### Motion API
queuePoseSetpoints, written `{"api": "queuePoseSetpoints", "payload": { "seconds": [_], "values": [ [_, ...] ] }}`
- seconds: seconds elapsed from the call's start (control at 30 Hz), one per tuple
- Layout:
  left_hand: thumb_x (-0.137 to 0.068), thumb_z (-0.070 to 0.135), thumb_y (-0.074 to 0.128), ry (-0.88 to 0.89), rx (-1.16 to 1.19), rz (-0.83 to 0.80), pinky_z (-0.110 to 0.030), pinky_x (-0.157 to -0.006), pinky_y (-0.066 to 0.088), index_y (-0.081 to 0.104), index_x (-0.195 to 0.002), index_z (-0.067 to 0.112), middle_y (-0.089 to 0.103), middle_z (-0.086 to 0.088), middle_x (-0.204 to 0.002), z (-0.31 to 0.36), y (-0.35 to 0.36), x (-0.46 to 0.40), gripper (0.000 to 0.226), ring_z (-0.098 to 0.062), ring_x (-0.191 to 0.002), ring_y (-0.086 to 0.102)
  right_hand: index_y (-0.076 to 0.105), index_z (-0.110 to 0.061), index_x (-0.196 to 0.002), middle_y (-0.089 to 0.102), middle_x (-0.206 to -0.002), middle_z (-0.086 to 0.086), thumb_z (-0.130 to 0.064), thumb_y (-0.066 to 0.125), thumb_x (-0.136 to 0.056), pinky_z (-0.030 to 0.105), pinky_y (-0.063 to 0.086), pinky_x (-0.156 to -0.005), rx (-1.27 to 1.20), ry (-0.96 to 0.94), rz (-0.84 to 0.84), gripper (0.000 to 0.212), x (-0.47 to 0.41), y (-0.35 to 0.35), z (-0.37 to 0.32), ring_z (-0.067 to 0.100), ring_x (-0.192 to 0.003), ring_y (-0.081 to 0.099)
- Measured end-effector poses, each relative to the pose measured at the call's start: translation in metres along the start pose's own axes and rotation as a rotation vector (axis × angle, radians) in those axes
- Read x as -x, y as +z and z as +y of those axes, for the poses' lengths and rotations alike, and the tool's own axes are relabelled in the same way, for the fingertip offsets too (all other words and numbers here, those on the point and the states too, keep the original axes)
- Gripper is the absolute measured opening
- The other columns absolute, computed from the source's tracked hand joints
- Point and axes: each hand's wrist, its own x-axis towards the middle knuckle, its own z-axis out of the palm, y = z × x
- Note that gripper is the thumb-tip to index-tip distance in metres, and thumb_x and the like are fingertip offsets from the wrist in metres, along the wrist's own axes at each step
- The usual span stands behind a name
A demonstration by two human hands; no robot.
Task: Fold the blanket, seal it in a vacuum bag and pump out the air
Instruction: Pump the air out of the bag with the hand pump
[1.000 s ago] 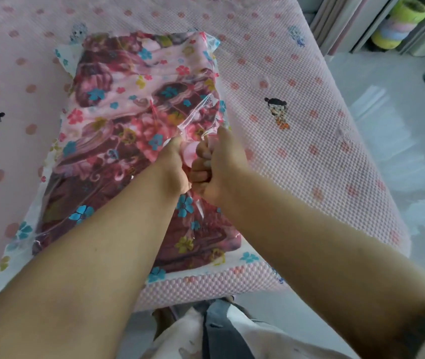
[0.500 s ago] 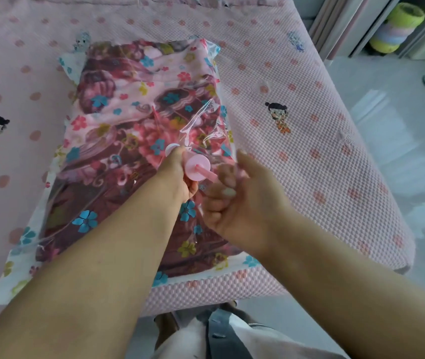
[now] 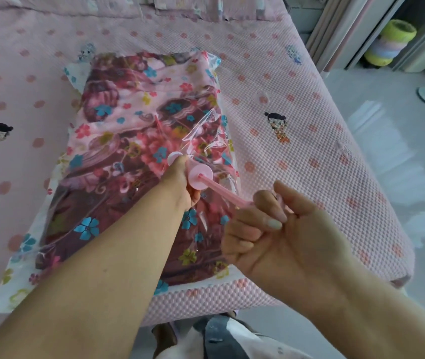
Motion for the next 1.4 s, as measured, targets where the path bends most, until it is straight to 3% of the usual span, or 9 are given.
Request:
{"api": "queuePoseSetpoints", "payload": {
  "seconds": [0.1, 0.23, 0.4, 0.57, 0.73, 0.9, 1.03, 1.2, 1.4],
  "values": [
    [-0.087, 0.043, 0.050, 0.024, 0.043, -0.016, -0.017, -0.045, 0.043, 0.058, -0.093, 0.016, 0.063, -0.004, -0.074, -0.001, 0.005, -0.001, 0.029, -0.016, -0.059, 0.056, 0.043, -0.011, -0.052, 0.037, -0.050, 0.001, -0.038, 0.042, -0.091, 0.031, 0.037, -0.057, -0.001, -0.081, 0.125, 0.047, -0.015, 0.001, -0.002, 0.017, -0.053, 0.037],
    [-0.091, 0.046, 0.035, -0.014, 0.069, -0.217, -0.017, -0.040, 0.033, 0.051, -0.033, 0.007, 0.046, -0.002, -0.034, -0.001, 0.003, 0.007, 0.071, -0.012, -0.029, 0.046, 0.029, -0.016, -0.055, 0.024, -0.050, -0.001, -0.040, 0.032, -0.098, 0.026, 0.023, -0.059, -0.094, -0.102, 0.357, 0.049, -0.081, 0.020, 0.003, 0.015, -0.054, 0.023],
    [-0.086, 0.046, 0.048, -0.002, 0.005, -0.012, -0.018, -0.044, 0.040, 0.059, -0.090, 0.017, 0.063, -0.004, -0.074, -0.002, -0.001, 0.000, 0.031, -0.016, -0.058, 0.056, 0.040, -0.012, -0.053, 0.031, -0.052, 0.001, -0.032, 0.041, -0.090, 0.030, 0.034, -0.060, 0.036, -0.043, 0.134, 0.043, -0.010, -0.002, 0.008, 0.017, -0.057, 0.034],
    [-0.087, 0.052, 0.049, 0.003, 0.041, 0.016, -0.014, -0.038, 0.040, 0.058, -0.101, 0.020, 0.060, -0.002, -0.075, -0.007, 0.003, -0.004, 0.037, -0.014, -0.057, 0.054, 0.039, -0.012, -0.050, 0.032, -0.050, 0.001, -0.035, 0.038, -0.090, 0.030, 0.035, -0.059, -0.018, -0.153, 0.196, 0.046, -0.019, -0.009, 0.010, 0.017, -0.054, 0.036],
    [-0.092, 0.051, 0.039, -0.034, 0.049, -0.175, -0.008, -0.034, 0.033, 0.055, -0.044, 0.004, 0.050, -0.007, -0.037, -0.004, -0.002, 0.002, 0.069, -0.015, -0.028, 0.048, 0.025, -0.017, -0.055, 0.021, -0.051, -0.001, -0.038, 0.031, -0.096, 0.026, 0.021, -0.060, -0.060, -0.090, 0.407, 0.047, -0.089, 0.008, 0.009, 0.014, -0.054, 0.021],
    [-0.089, 0.056, 0.050, 0.029, 0.056, -0.003, -0.013, -0.036, 0.038, 0.059, -0.106, 0.019, 0.066, -0.005, -0.087, -0.009, -0.002, 0.000, 0.042, -0.014, -0.057, 0.055, 0.039, -0.011, -0.051, 0.032, -0.049, 0.003, -0.030, 0.042, -0.090, 0.031, 0.033, -0.061, -0.030, -0.023, 0.150, 0.043, -0.014, -0.015, 0.011, 0.019, -0.054, 0.034],
    [-0.092, 0.049, 0.047, 0.041, 0.086, -0.002, -0.013, -0.035, 0.038, 0.056, -0.086, 0.017, 0.058, -0.001, -0.064, -0.008, 0.003, 0.001, 0.034, -0.013, -0.049, 0.053, 0.041, -0.011, -0.050, 0.033, -0.048, 0.002, -0.032, 0.038, -0.090, 0.029, 0.032, -0.060, -0.017, -0.125, 0.194, 0.045, -0.026, -0.011, 0.003, 0.017, -0.053, 0.034],
    [-0.098, 0.037, 0.032, 0.037, 0.144, -0.194, -0.007, -0.027, 0.025, 0.047, -0.031, 0.006, 0.041, -0.003, -0.029, -0.001, 0.007, 0.007, 0.075, -0.011, -0.022, 0.042, 0.027, -0.016, -0.054, 0.025, -0.049, -0.001, -0.034, 0.032, -0.093, 0.026, 0.022, -0.062, -0.053, -0.115, 0.403, 0.044, -0.088, 0.010, -0.001, 0.014, -0.054, 0.024],
    [-0.088, 0.050, 0.051, 0.042, 0.083, 0.025, -0.013, -0.036, 0.038, 0.058, -0.103, 0.020, 0.061, -0.002, -0.072, -0.006, 0.003, -0.002, 0.034, -0.012, -0.047, 0.054, 0.047, -0.009, -0.055, 0.041, -0.054, 0.004, -0.033, 0.033, -0.092, 0.032, 0.036, -0.070, 0.054, -0.112, 0.165, 0.046, -0.006, -0.018, 0.002, 0.019, -0.062, 0.040]
  ]
}}
